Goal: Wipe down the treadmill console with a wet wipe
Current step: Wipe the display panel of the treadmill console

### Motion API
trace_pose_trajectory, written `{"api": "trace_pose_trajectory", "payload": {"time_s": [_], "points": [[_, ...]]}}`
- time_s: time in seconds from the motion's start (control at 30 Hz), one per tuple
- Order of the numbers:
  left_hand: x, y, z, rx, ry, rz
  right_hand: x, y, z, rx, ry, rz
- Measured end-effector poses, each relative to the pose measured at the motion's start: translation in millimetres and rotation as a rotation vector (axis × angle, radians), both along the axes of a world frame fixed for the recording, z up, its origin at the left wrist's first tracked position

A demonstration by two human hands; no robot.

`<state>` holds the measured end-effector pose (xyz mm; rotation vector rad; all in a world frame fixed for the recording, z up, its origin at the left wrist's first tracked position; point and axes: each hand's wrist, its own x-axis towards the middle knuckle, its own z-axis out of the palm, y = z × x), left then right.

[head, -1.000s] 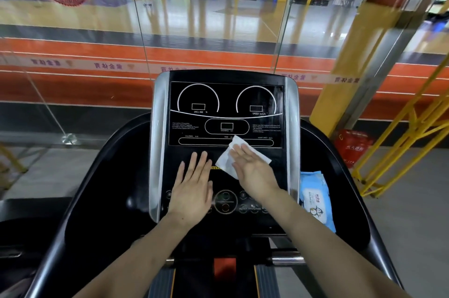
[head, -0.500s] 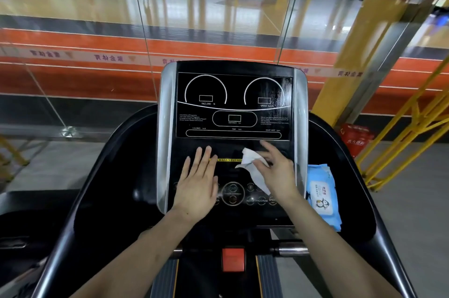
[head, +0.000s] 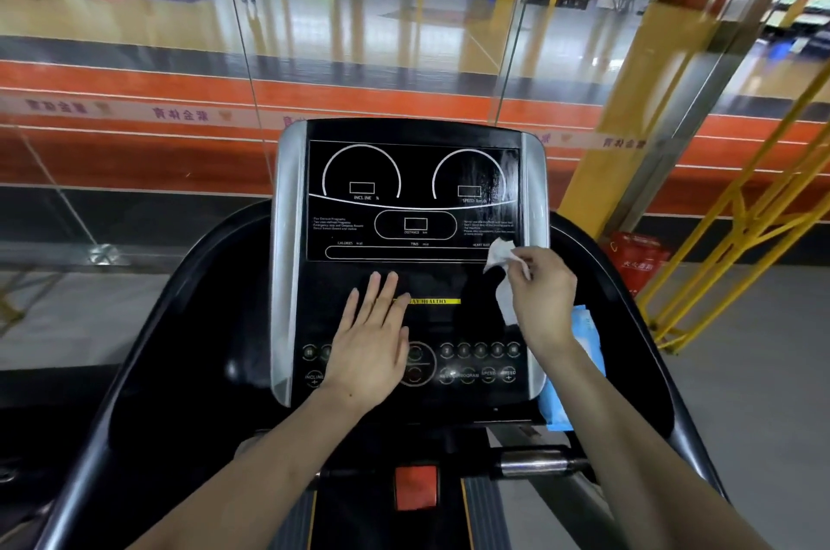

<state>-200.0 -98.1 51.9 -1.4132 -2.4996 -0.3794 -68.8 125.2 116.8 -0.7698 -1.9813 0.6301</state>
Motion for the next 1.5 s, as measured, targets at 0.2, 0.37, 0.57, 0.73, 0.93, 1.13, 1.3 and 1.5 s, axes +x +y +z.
{"api": "trace_pose_trajectory", "payload": {"time_s": [0.2,0.37,0.57,0.73,0.93,1.13,1.3,1.5], "points": [[-12,-15,6,0.011,0.003,0.056,-55,-12,-4,0.253,-0.141,0.040],[-22,-32,5,0.041,-0.007,0.093,-63,-33,-24,0.270,-0.279,0.258],[-35,-43,5,0.046,-0.004,0.142,-58,-19,-25,0.444,-0.438,0.410],[-45,-58,9,0.041,-0.009,0.169,-86,-29,-17,0.343,-0.343,0.412],[-60,-85,8,0.065,0.002,0.234,-174,-77,16,0.363,-0.334,0.405],[-77,-97,1,0.018,-0.014,0.270,-194,-120,19,0.371,-0.507,0.618],[-79,-98,-4,-0.002,-0.009,0.256,-155,-84,4,0.386,-0.557,0.541],[-77,-98,-5,-0.034,-0.020,0.262,-186,-103,-14,0.463,-0.500,0.424]]}}
